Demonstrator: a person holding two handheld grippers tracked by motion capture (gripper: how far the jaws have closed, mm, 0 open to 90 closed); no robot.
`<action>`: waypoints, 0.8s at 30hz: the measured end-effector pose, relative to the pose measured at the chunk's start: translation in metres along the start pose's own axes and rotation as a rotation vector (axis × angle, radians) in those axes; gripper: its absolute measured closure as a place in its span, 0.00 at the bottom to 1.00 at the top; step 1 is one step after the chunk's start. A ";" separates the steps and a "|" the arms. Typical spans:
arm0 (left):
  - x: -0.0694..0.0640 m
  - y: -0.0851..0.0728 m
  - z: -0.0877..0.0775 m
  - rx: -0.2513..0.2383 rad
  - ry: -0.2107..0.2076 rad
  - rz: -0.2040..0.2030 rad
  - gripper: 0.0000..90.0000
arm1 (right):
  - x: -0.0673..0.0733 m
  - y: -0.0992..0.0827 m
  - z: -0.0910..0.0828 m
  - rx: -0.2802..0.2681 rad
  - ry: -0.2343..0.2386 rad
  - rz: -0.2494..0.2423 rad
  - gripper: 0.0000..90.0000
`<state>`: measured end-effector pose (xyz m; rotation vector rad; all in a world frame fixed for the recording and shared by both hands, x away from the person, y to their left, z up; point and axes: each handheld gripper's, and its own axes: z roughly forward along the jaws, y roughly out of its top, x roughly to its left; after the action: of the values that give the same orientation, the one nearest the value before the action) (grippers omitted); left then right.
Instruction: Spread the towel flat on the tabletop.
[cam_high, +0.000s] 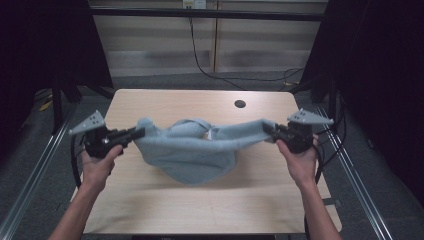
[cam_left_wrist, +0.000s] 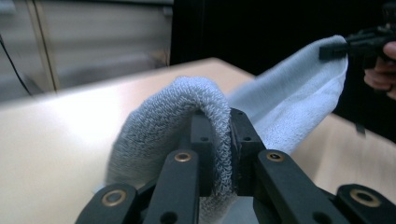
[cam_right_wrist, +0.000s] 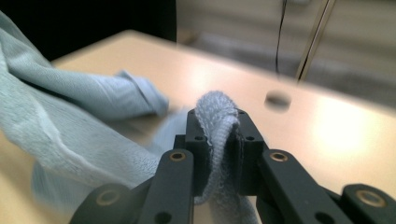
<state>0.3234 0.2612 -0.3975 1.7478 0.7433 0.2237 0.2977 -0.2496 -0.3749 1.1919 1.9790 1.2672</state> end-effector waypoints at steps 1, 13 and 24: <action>0.000 -0.012 -0.001 0.014 -0.001 -0.016 0.91 | 0.002 -0.012 0.002 0.030 0.005 0.007 0.88; 0.000 -0.028 -0.013 0.009 -0.047 -0.059 0.69 | 0.011 -0.071 0.006 0.160 0.055 0.032 0.53; 0.012 -0.025 0.039 0.126 -0.011 -0.045 0.65 | 0.005 -0.047 0.088 0.201 0.142 0.044 0.41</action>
<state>0.3431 0.2399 -0.4360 1.8472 0.8029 0.1393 0.3445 -0.2134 -0.4556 1.2758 2.2391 1.2275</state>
